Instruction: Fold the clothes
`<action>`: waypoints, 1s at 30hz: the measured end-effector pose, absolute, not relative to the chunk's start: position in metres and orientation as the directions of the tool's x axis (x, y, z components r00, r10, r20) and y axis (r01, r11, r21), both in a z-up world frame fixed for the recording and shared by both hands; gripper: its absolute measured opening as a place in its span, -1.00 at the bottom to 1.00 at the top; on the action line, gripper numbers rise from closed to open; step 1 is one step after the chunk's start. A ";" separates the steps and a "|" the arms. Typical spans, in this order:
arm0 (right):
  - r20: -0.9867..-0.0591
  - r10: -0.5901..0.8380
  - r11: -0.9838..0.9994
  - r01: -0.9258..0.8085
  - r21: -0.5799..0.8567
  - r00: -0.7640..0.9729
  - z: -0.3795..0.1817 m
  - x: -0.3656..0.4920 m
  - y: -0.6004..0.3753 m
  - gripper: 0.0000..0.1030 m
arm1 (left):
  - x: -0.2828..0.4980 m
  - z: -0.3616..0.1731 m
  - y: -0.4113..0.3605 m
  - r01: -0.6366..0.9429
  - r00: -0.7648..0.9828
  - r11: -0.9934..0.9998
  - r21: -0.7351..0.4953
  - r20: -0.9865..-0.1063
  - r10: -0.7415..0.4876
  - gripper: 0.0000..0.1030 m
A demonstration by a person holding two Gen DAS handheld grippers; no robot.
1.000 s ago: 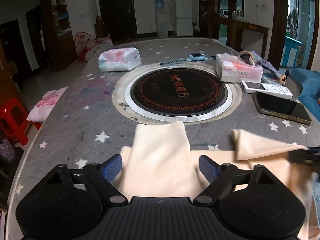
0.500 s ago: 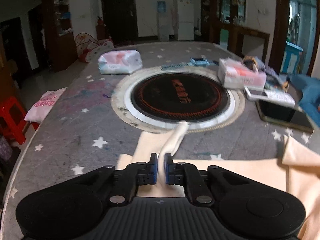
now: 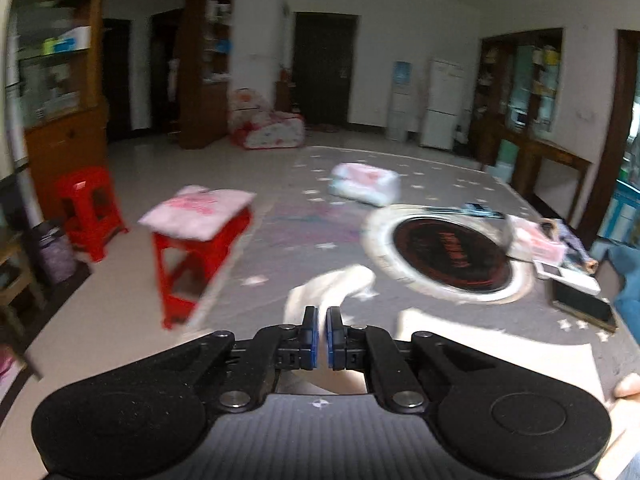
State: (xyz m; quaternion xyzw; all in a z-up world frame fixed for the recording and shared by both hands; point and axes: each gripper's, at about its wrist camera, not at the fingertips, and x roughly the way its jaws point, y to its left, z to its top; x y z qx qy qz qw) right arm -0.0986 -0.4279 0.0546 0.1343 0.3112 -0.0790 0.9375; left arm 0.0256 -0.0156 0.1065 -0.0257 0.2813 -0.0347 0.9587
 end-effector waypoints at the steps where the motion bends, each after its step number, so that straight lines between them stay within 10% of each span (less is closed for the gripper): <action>1: -0.602 -0.071 0.948 0.242 0.208 0.795 0.055 -0.106 -0.430 -0.94 | 0.016 0.107 -0.003 0.033 0.840 0.997 -0.067 -0.539 -0.064 -0.91; 17: -0.698 -0.183 0.898 0.406 0.168 0.693 0.013 -0.192 -0.466 -0.75 | -0.060 0.047 0.090 -0.145 0.707 0.989 0.011 -0.698 0.112 -0.87; 22: -0.667 -0.267 0.903 0.422 0.078 0.696 0.021 -0.195 -0.464 -0.43 | -0.064 0.052 0.061 -0.058 0.728 0.998 0.002 -0.685 0.044 -0.55; 24: -0.660 -0.285 0.909 0.414 0.043 0.695 0.021 -0.190 -0.461 -0.18 | -0.065 0.057 0.037 0.005 0.739 1.000 -0.007 -0.674 -0.008 -0.07; 30: -0.683 -0.329 0.902 0.430 -0.023 0.653 0.011 -0.170 -0.465 -0.13 | -0.076 0.060 -0.033 0.274 0.729 0.961 -0.036 -0.643 -0.232 -0.02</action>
